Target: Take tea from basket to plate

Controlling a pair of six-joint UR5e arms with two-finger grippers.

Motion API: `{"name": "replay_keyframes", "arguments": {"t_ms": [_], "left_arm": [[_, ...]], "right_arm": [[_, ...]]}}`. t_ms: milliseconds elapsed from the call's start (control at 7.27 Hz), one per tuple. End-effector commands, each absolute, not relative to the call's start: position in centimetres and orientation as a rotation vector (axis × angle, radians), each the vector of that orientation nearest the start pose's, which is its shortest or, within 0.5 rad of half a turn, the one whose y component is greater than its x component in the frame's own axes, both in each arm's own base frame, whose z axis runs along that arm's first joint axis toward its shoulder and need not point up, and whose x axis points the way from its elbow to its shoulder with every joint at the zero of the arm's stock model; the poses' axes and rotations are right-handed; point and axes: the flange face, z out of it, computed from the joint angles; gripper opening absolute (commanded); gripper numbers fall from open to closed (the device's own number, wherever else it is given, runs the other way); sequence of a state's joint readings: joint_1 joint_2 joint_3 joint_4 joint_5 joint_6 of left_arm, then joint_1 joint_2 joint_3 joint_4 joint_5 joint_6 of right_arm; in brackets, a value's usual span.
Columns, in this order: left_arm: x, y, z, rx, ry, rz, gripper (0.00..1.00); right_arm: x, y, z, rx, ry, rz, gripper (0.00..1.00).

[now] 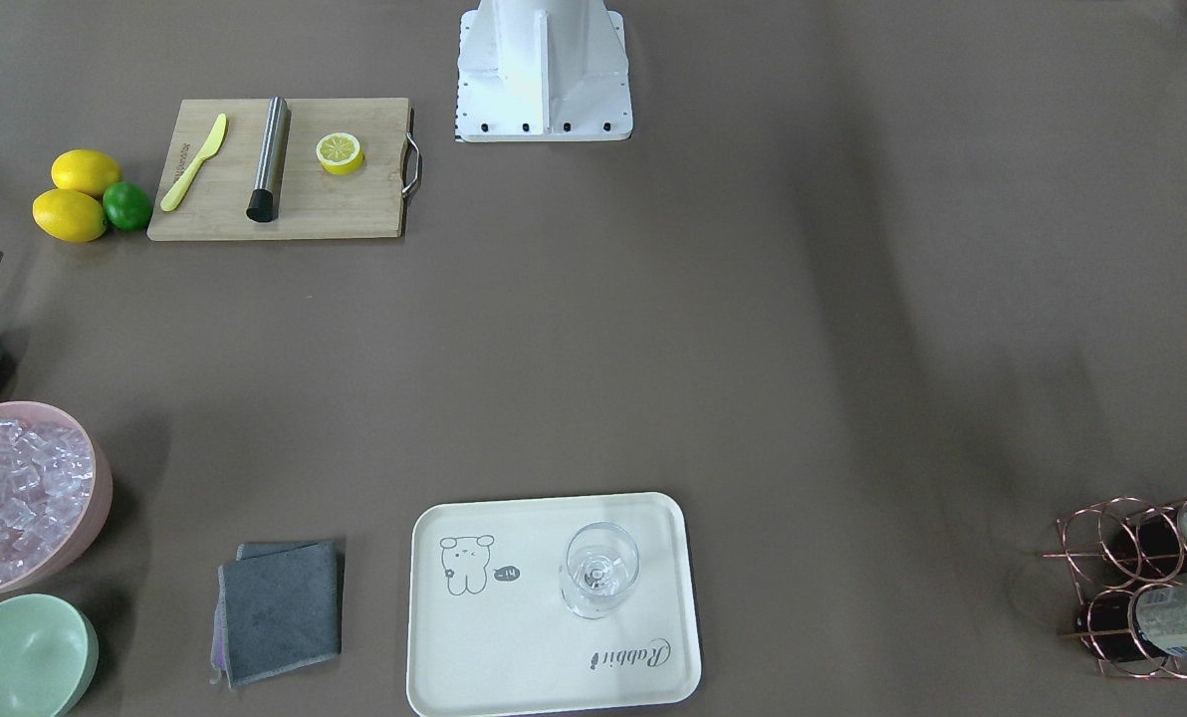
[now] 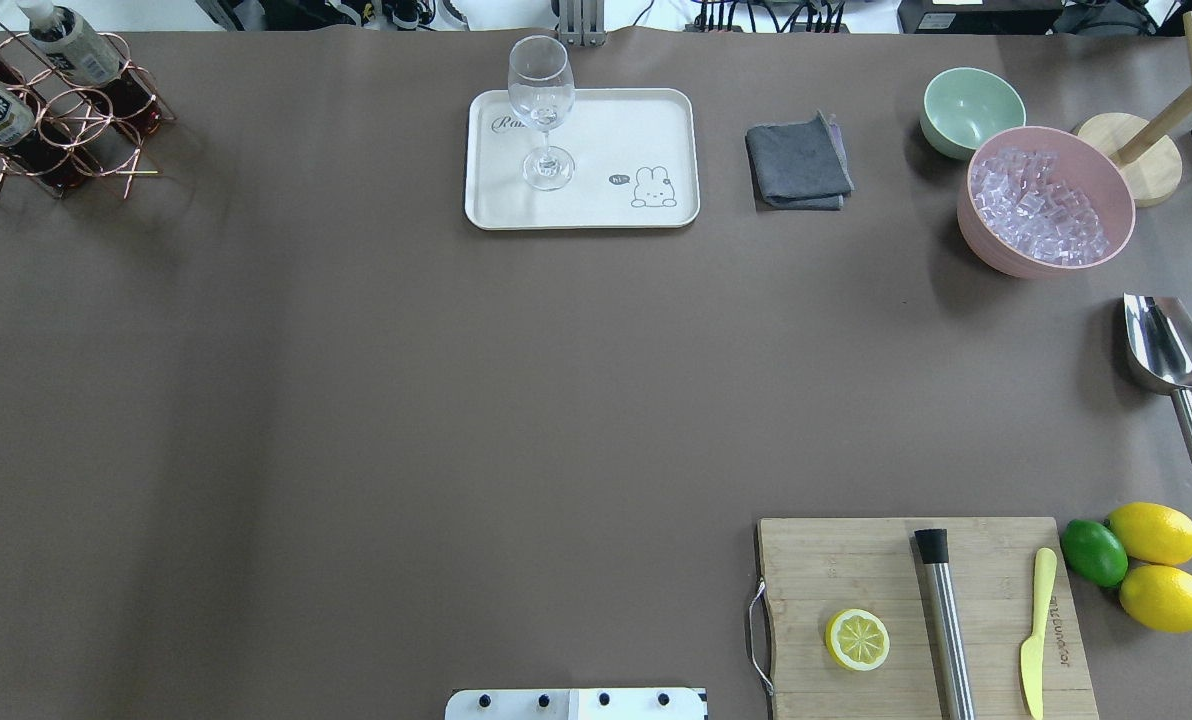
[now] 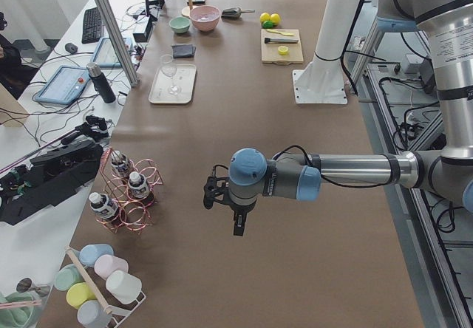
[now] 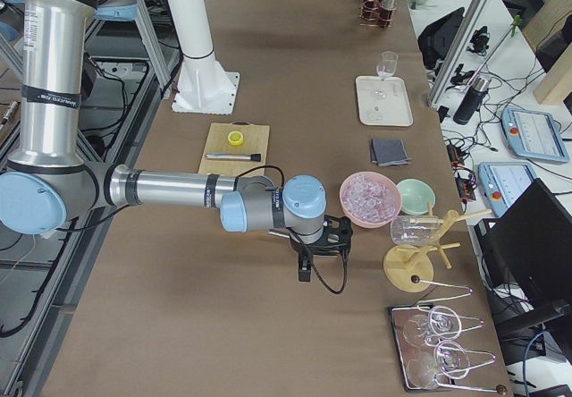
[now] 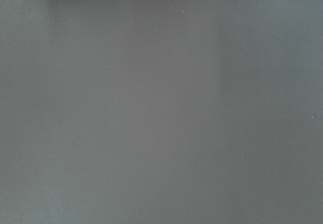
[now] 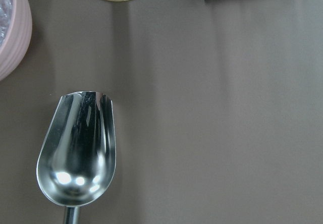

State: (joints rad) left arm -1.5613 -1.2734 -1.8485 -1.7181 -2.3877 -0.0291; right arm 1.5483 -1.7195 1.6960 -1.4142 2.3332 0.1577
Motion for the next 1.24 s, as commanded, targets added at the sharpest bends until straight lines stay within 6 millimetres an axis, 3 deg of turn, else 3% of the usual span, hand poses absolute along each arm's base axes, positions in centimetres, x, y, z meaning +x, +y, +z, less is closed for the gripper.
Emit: {"name": "replay_keyframes", "arguments": {"t_ms": [0,413,1101], "left_arm": [[-6.1,-37.3,63.4,0.106,0.785,0.029,0.98],[-6.1,-36.4,64.7,0.079,0.785,0.016,0.98],[-6.2,-35.9,64.8,0.075,0.786,0.011,0.98]], "right_arm": [[5.6,-43.9,65.0,0.054,-0.778,0.08,1.0],[5.6,-43.7,65.3,0.051,-0.769,0.084,1.0],[5.8,-43.8,65.5,0.059,-0.754,0.081,1.0]]}}
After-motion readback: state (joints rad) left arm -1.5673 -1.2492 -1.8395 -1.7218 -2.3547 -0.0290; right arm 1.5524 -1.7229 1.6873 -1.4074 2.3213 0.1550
